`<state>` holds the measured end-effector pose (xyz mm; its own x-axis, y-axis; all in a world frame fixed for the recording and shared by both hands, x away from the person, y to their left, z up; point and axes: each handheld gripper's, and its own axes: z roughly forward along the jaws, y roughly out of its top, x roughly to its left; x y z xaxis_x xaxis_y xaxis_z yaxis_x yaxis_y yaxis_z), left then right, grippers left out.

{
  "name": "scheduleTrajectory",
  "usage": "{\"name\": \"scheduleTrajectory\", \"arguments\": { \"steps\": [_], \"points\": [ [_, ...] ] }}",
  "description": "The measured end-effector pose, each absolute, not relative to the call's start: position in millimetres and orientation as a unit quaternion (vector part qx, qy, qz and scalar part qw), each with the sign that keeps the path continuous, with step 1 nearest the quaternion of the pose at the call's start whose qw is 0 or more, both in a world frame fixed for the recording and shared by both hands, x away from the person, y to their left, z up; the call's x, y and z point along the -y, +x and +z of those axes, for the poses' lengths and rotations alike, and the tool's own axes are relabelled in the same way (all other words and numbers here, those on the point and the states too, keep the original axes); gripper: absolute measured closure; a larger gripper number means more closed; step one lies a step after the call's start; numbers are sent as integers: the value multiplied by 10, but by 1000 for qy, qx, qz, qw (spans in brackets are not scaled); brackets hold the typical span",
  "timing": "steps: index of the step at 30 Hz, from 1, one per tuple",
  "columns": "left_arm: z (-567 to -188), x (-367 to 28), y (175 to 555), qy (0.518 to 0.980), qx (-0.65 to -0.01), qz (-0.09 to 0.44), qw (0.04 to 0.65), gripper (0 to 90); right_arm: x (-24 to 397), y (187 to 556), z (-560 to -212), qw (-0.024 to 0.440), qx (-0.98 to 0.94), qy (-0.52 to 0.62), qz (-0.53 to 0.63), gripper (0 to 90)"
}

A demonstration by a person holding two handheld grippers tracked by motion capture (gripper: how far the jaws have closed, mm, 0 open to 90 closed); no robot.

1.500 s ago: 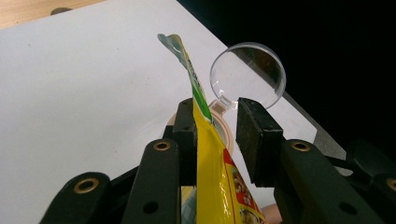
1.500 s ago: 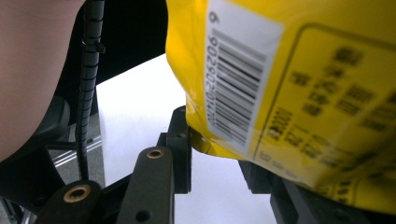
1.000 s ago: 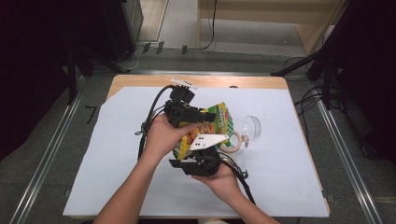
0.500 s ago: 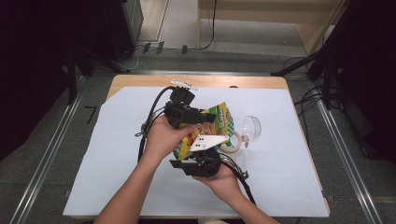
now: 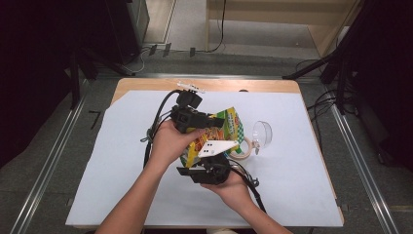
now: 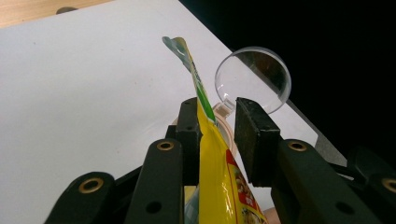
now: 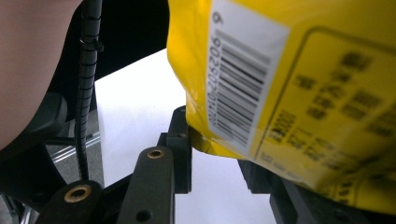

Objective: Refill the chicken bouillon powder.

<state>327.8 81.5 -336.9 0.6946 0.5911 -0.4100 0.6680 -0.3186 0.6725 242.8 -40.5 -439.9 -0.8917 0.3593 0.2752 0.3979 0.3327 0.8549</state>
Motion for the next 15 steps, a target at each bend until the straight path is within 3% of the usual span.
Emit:
{"name": "scheduleTrajectory", "arguments": {
  "steps": [15],
  "points": [
    [-3329, -778, 3311, 815, -398, -37, 420, 811, 418, 2448, -4379, 26, 813, -236, -532, 702]
  ]
}}
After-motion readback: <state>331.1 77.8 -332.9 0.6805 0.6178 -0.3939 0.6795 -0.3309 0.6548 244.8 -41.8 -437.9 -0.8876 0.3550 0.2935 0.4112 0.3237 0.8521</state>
